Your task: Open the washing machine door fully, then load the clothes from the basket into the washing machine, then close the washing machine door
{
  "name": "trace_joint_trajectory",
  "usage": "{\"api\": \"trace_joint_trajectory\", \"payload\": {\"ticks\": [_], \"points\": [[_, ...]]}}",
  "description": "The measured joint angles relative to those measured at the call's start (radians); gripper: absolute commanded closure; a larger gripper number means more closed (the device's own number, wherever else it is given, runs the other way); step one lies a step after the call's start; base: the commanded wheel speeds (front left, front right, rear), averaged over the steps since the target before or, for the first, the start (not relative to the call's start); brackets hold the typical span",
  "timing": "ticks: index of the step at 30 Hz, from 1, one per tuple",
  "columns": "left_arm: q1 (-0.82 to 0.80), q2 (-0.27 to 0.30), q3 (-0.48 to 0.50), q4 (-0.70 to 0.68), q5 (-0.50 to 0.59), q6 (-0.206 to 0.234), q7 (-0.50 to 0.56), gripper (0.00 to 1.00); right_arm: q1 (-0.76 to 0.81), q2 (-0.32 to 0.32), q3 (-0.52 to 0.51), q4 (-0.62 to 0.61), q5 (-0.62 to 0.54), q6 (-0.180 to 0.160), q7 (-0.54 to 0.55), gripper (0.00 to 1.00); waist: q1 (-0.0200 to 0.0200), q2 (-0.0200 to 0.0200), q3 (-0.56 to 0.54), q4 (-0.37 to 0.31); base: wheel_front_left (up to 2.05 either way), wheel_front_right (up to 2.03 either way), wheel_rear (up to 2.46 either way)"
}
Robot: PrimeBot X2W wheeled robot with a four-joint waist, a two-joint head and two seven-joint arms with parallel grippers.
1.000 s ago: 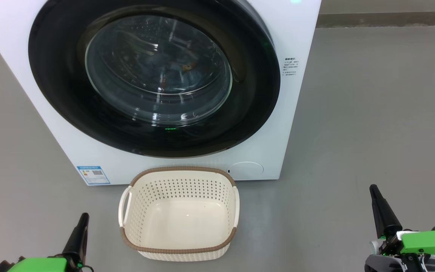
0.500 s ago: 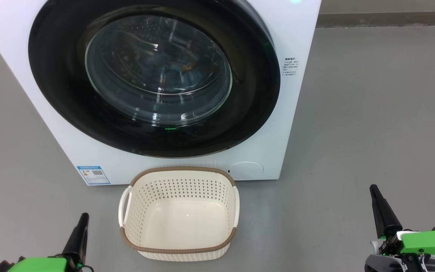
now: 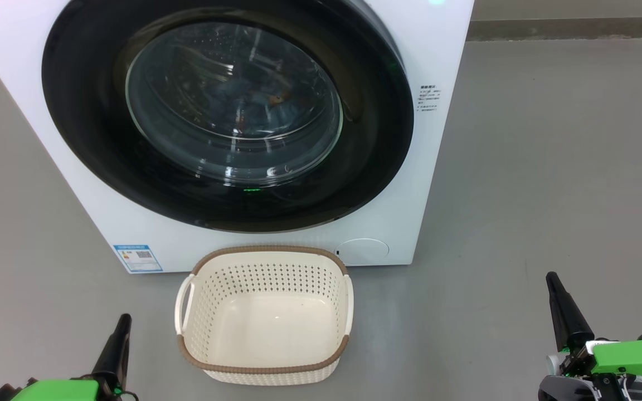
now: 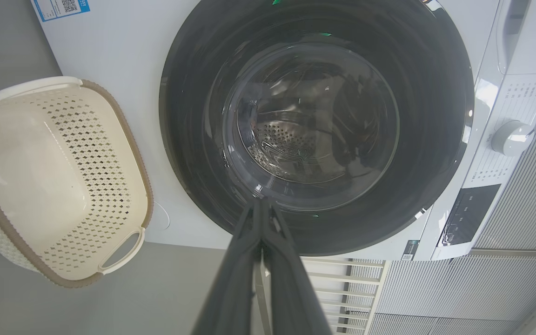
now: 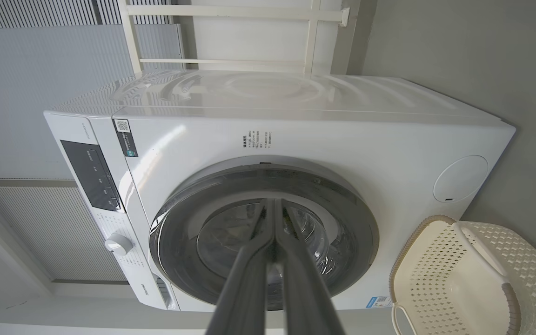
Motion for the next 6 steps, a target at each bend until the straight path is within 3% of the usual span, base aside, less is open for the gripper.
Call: {"api": "trace_joint_trajectory", "payload": {"ticks": [6], "points": [[0.0,0.0,0.0,0.0,0.0,0.0,0.0,1.0,0.0,0.002,0.0,0.0,0.0,0.0,0.0,1.0,0.0,0.0,0.0,0.0,0.0,0.0,0.0]]}}
